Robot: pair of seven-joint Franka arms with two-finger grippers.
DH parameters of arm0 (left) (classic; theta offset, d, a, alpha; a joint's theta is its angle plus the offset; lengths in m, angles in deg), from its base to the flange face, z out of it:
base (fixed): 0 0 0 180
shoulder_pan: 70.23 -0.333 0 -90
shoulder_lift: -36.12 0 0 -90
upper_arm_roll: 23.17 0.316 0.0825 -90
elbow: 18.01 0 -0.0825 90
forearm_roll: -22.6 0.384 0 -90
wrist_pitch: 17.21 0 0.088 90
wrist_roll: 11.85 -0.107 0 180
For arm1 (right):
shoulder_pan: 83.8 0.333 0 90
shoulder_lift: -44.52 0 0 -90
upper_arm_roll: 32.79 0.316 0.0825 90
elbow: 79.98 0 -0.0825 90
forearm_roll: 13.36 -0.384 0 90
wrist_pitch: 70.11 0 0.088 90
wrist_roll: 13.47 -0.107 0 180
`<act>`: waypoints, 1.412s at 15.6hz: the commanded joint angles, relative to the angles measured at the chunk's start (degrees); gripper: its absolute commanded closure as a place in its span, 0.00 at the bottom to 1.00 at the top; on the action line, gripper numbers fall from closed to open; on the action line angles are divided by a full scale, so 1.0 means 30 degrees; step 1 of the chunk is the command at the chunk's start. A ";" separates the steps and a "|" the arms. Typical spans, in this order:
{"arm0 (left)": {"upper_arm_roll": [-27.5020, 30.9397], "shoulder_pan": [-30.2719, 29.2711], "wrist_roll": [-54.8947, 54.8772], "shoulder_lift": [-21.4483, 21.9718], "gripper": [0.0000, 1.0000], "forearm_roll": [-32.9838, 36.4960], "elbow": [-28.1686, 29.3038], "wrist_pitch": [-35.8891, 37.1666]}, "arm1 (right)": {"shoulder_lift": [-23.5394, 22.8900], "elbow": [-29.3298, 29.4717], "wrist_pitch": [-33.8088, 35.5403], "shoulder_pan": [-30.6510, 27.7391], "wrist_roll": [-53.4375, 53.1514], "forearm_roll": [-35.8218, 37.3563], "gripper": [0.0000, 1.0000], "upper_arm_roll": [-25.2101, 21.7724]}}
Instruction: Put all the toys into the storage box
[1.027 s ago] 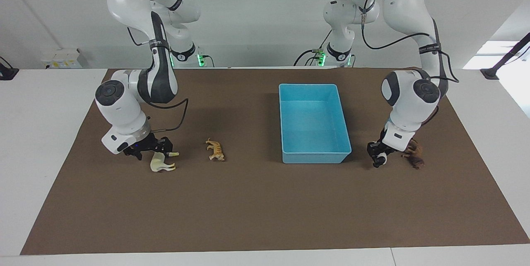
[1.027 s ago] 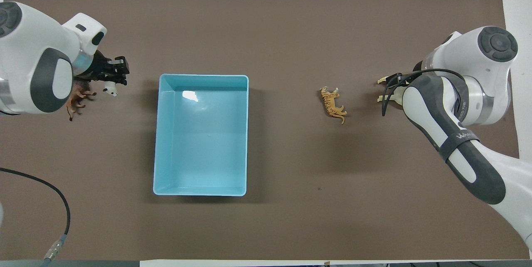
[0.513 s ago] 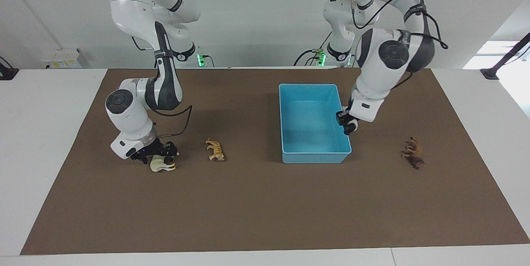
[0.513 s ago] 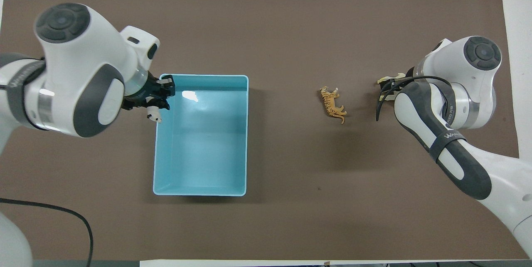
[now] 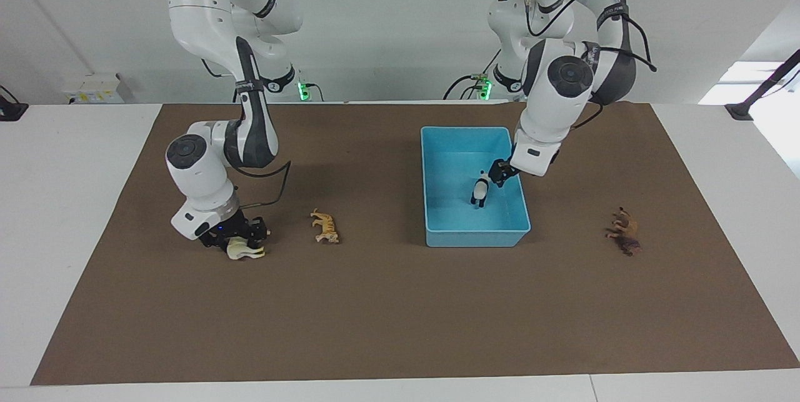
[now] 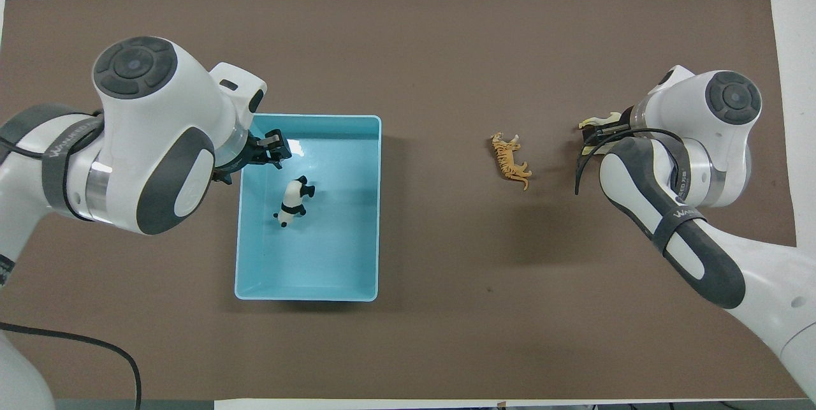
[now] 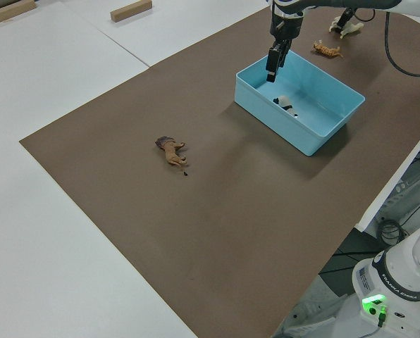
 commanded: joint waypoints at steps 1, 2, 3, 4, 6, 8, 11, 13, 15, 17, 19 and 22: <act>-0.0012 -0.2162 -0.4171 0.0251 0.00 0.0825 0.0217 -0.1076 | 0.0037 -0.0153 0.0210 -0.0125 0.0255 0.0196 1.00 0.0071; -0.0012 -0.3158 -0.5873 0.0192 0.00 0.1120 0.0275 -0.1836 | 0.0037 0.0139 0.0708 -0.0125 0.0256 0.0196 1.00 0.0071; -0.0012 -0.4154 -0.7543 0.0163 0.00 0.1123 0.0449 -0.2743 | 0.0037 0.0635 0.1264 -0.0125 0.0256 0.0167 1.00 0.0100; -0.0012 -0.5150 -0.9097 0.0133 0.00 0.1152 0.0625 -0.3622 | 0.0037 0.0930 0.1589 -0.0125 0.0227 0.0167 1.00 0.0100; -0.0012 -0.6502 -1.1183 -0.0274 0.00 0.1153 0.0744 -0.5059 | 0.0212 0.1312 0.1883 -0.0096 0.0197 0.0138 1.00 0.0129; -0.0012 -0.7354 -1.2157 -0.1239 0.00 0.1153 0.0744 -0.7076 | 0.0650 0.2537 0.3894 0.0719 -0.0502 0.0109 1.00 0.0130; -0.0012 -0.8205 -1.2160 -0.2762 0.00 0.1153 0.0715 -1.0185 | 0.0946 0.6951 0.9395 0.2853 -0.4181 0.0109 1.00 0.0130; -0.0012 -0.8207 -1.2131 -0.3875 0.00 0.1153 0.0627 -1.1535 | 0.0509 0.9796 1.1632 0.5078 -0.6995 -0.0036 1.00 0.0130; -0.0012 -0.8353 -1.2160 -0.4348 0.00 0.1182 0.0743 -1.1951 | -0.0019 1.1328 1.1672 0.7421 -1.0564 -0.0764 1.00 0.0159; -0.0012 -0.8500 -1.2073 -0.4379 0.00 0.1182 0.1181 -1.1980 | -0.0051 1.1246 0.9431 0.9591 -1.3502 -0.2869 1.00 0.0130; 0.0017 -0.8530 -1.1955 -0.4379 0.00 0.1153 0.1562 -1.2010 | -0.0167 1.0343 0.7431 1.1350 -1.4274 -0.3494 1.00 0.0130; 0.0017 -0.8822 -1.1751 -0.4524 0.00 0.1153 0.1887 -1.2214 | -0.1977 0.9811 0.4591 1.3435 -1.6114 -0.3524 1.00 0.0130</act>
